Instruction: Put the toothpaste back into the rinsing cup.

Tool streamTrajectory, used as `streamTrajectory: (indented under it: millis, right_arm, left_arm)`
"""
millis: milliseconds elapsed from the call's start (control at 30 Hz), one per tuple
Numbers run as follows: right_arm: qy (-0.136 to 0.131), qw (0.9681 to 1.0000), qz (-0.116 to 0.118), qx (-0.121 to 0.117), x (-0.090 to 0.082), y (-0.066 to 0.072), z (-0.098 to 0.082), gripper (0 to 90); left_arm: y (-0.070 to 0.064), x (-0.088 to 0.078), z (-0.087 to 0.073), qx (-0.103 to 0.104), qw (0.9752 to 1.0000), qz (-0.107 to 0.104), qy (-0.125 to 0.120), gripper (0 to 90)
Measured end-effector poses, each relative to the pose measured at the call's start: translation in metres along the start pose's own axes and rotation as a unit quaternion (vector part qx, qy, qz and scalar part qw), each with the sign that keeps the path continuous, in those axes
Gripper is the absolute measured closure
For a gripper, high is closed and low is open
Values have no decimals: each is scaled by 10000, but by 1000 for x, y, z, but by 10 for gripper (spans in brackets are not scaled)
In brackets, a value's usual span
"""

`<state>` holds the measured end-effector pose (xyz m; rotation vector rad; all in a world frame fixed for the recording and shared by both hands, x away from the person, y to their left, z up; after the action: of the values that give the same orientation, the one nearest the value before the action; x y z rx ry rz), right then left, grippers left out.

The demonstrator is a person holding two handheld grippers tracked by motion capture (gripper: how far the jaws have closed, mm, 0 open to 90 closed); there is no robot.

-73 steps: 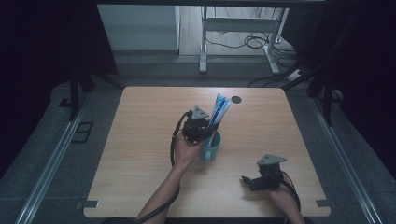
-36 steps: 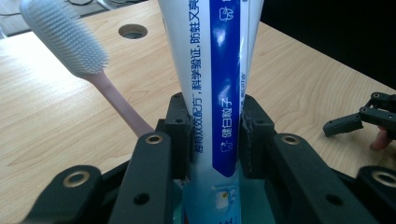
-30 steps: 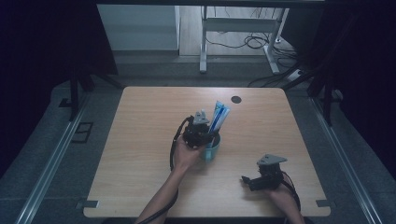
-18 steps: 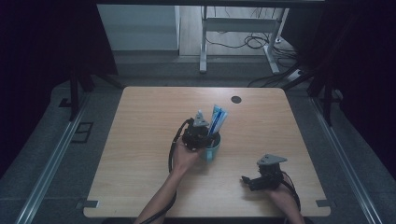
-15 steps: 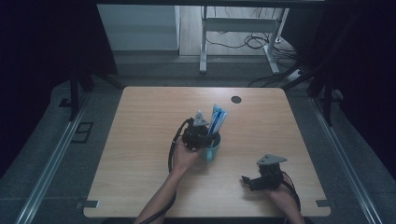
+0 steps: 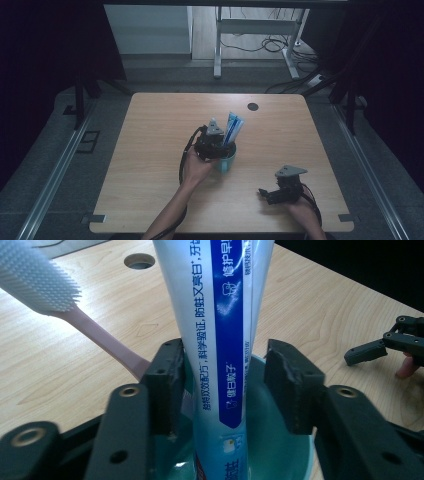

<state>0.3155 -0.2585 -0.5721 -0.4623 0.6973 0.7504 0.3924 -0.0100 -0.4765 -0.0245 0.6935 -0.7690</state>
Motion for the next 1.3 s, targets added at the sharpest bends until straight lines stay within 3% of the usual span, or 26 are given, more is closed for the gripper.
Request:
streamTrajectory:
  millis: [167, 267, 633, 1300]
  right_arm:
    - [0, 10000, 0, 1, 0, 0, 0, 0]
    - [1, 10000, 1, 3, 0, 0, 0, 0]
    - [0, 10000, 0, -1, 0, 0, 0, 0]
    - [2, 10000, -4, -3, 0, 0, 0, 0]
  left_arm:
    - [-2, -1, -1, 139, 9999, 53, 5, 425]
    - [-3, -2, -1, 152, 9999, 54, 27, 396]
    - [-5, -12, -1, 113, 9999, -13, 121, 155]
    - [1, -35, -3, 272, 9995, 106, 140, 6]
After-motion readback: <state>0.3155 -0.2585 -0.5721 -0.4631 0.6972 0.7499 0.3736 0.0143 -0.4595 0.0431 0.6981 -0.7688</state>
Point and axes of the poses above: each handheld gripper's, and its own axes: x roughly forward along the jaws, z roughly out of its top, y roughly to its left, the point moved 4 cm from there along x, roughly forward along the jaws, and after that the axes turned 11 degrees about -x, right-handed, at the moved point
